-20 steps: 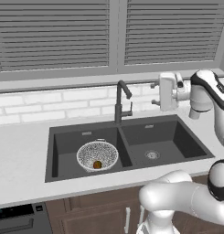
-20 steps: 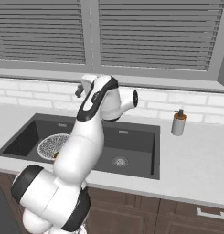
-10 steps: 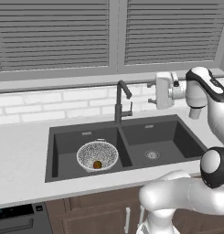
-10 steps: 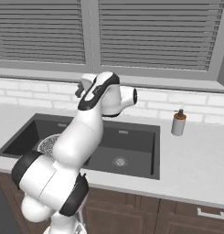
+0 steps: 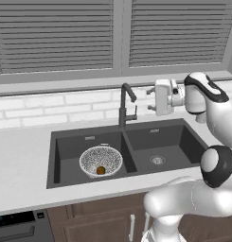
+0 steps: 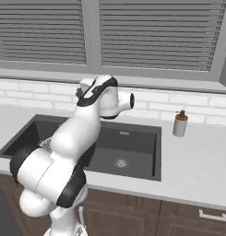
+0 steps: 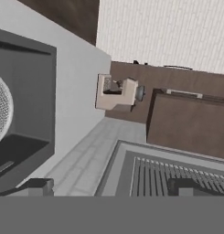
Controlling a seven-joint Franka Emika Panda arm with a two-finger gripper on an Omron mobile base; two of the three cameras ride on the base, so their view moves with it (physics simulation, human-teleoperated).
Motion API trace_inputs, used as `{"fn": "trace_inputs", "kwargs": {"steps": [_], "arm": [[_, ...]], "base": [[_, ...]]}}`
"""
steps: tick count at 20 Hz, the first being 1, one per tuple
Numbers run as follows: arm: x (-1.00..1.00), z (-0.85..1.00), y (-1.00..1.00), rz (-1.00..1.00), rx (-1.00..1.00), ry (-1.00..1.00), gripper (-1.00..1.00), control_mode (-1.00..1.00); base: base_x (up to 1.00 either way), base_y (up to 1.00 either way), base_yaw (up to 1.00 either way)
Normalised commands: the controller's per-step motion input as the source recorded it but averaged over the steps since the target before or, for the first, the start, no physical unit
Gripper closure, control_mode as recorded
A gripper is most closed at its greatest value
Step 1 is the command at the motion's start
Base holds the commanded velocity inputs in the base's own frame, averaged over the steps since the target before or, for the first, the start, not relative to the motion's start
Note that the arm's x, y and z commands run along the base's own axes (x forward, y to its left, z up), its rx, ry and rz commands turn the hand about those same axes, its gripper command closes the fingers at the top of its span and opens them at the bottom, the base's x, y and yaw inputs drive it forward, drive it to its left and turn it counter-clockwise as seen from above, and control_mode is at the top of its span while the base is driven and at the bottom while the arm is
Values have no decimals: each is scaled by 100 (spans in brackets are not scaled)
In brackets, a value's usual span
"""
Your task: Put the colander in the sink, put the mango in the colander, and turn on the sink faucet and pour water over the colander.
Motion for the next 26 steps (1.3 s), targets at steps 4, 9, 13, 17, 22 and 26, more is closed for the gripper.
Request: {"fn": "trace_inputs", "kwargs": {"steps": [4,9,13,17,22,26], "arm": [[42,0,4,0,6,0,-100,-100],[50,0,6,0,2,0,-100,-100],[58,-4,1,0,0,3,-100,-100],[55,-9,0,0,0,2,-100,-100],[43,-31,0,0,0,0,-100,-100],[32,-31,2,0,0,0,-100,-100]], "base": [[0,0,0],[0,0,0],[0,0,0],[0,0,0],[0,0,0],[0,0,0]]}}
